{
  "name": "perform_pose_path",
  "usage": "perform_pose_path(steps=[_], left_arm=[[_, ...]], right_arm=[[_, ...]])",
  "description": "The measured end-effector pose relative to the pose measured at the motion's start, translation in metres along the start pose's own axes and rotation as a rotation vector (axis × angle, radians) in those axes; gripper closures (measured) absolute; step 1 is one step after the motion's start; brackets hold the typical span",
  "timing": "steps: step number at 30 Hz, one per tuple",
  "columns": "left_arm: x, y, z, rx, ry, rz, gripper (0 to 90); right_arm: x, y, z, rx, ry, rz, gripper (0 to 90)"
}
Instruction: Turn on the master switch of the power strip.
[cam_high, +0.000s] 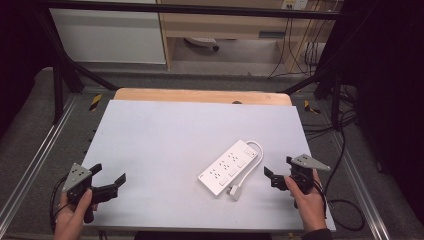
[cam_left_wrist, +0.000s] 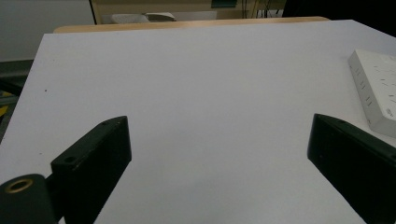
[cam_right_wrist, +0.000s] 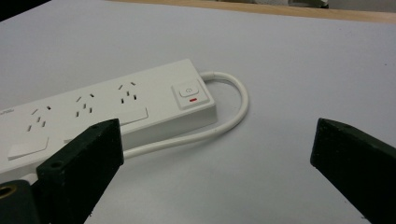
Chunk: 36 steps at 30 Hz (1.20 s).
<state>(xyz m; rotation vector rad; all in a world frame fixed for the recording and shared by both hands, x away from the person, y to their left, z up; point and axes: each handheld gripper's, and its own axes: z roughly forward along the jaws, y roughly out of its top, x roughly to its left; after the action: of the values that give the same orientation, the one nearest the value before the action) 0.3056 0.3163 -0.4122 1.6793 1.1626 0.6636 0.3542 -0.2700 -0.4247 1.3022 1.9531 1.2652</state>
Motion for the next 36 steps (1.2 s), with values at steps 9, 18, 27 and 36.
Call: perform_pose_path(steps=[9,18,27,36], left_arm=[[0.000,0.000,0.000,0.000,-0.002,-0.001,6.2],[0.000,0.000,0.000,0.000,-0.005,-0.003,6.1],[0.000,0.000,0.000,-0.002,-0.008,-0.002,6.0],[0.000,0.000,0.000,0.000,-0.006,0.000,6.0]], right_arm=[[0.003,0.009,0.004,0.004,0.025,0.008,2.5],[0.007,0.020,0.011,0.002,0.044,-0.008,2.9],[0.010,0.032,0.018,0.005,0.046,-0.021,3.9],[0.010,0.048,0.026,-0.010,0.033,-0.030,9.8]])
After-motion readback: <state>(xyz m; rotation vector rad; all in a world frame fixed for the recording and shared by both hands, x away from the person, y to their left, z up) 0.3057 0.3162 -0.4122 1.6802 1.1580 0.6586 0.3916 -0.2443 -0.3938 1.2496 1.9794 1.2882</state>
